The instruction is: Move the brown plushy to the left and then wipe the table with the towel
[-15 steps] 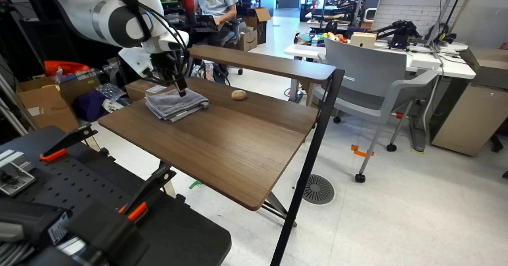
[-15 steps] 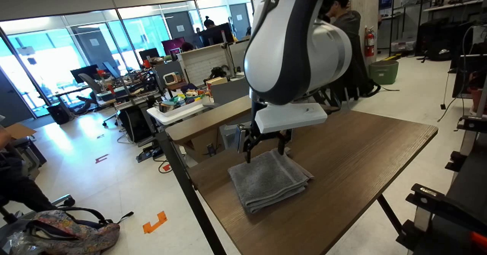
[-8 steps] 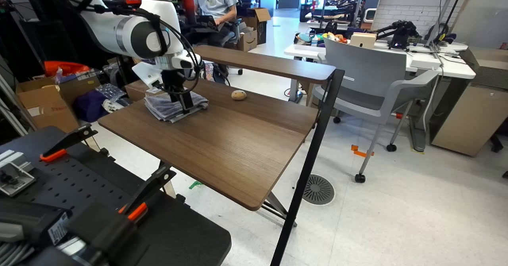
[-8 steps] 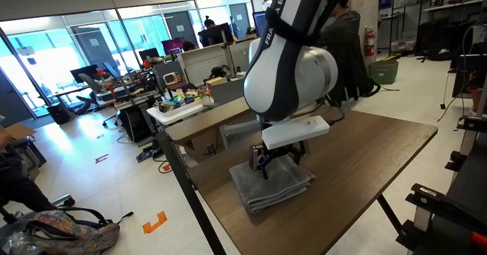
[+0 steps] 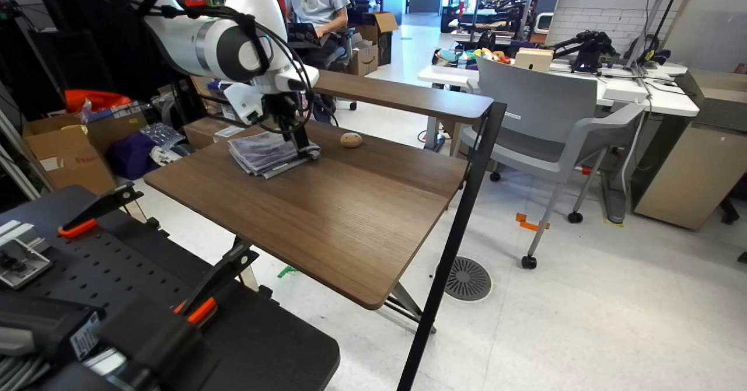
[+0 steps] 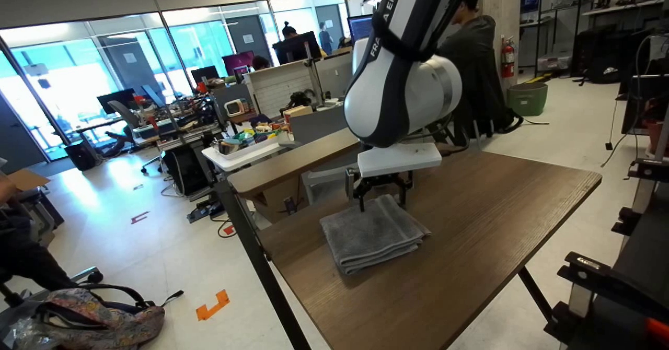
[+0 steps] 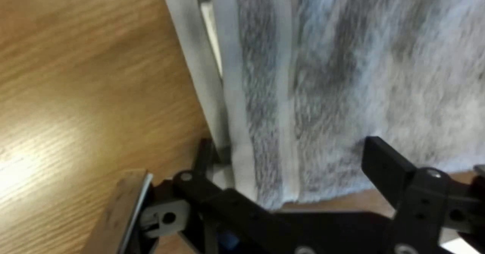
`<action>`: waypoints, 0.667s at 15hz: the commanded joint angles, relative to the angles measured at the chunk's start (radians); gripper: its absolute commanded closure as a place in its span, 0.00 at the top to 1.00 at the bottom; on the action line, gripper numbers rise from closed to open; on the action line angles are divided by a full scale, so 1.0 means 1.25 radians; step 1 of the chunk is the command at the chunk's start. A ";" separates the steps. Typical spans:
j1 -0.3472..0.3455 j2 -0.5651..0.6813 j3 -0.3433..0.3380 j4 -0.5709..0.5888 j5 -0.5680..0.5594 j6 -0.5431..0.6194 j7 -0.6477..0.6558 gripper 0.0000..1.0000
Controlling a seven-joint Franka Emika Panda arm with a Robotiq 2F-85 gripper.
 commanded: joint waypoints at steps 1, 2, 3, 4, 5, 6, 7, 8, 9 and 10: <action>-0.036 0.101 -0.023 0.162 0.038 0.041 0.051 1.00; -0.045 0.120 -0.022 0.189 0.044 0.042 0.062 1.00; -0.050 0.135 -0.021 0.211 0.045 0.043 0.072 1.00; -0.046 0.138 -0.020 0.216 0.042 0.035 0.082 1.00; -0.044 0.127 -0.009 0.209 0.038 0.013 0.080 1.00; -0.036 0.115 -0.005 0.194 0.033 0.007 0.080 1.00; -0.023 0.096 -0.002 0.168 0.028 0.008 0.078 1.00; -0.008 0.065 0.003 0.133 0.023 0.001 0.071 1.00; 0.004 0.045 0.010 0.111 0.021 0.013 0.063 1.00; 0.023 0.018 0.010 0.084 0.018 0.031 0.062 1.00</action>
